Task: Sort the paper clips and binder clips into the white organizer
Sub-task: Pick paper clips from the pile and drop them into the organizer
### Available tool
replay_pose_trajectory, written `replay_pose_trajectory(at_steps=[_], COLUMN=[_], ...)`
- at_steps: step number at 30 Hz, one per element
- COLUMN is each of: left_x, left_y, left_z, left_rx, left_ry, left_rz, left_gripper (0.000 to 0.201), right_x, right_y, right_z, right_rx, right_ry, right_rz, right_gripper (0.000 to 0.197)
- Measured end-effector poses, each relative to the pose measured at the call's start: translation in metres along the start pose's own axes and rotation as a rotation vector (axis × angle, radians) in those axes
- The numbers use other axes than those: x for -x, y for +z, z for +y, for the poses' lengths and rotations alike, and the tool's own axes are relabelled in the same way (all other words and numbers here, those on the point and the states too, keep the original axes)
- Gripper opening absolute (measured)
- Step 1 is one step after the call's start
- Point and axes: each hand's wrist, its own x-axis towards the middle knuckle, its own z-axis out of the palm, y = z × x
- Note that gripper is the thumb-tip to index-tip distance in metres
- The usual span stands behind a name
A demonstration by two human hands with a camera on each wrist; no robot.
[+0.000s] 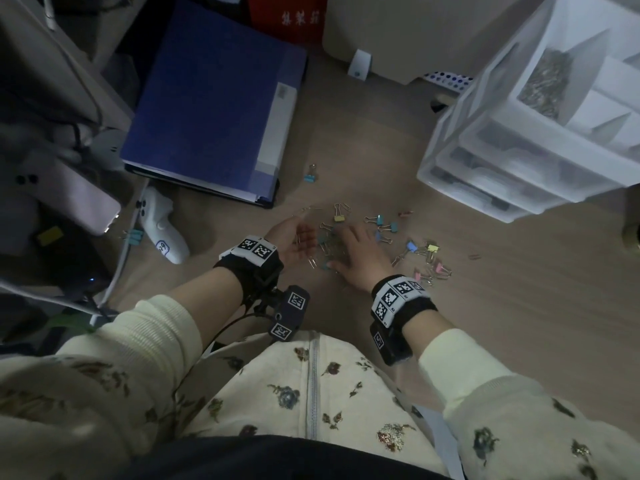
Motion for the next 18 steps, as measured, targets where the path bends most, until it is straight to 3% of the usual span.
replay_pose_trajectory(at_steps=[5, 15, 18], left_x=[0.0, 0.002, 0.001], left_y=[-0.001, -0.002, -0.005], left_z=[-0.001, -0.003, -0.002], left_rx=[0.007, 0.005, 0.006], left_ry=[0.002, -0.016, -0.016], left_rz=[0.003, 0.005, 0.015], left_gripper=[0.03, 0.031, 0.03], right_x=[0.011, 0.007, 0.003], right_y=[0.002, 0.003, 0.005], right_z=[0.006, -0.001, -0.006], right_rx=[-0.024, 0.094, 0.096], right_ry=[0.037, -0.003, 0.005], right_rz=[0.122, 0.02, 0.019], right_gripper=[0.055, 0.057, 0.05])
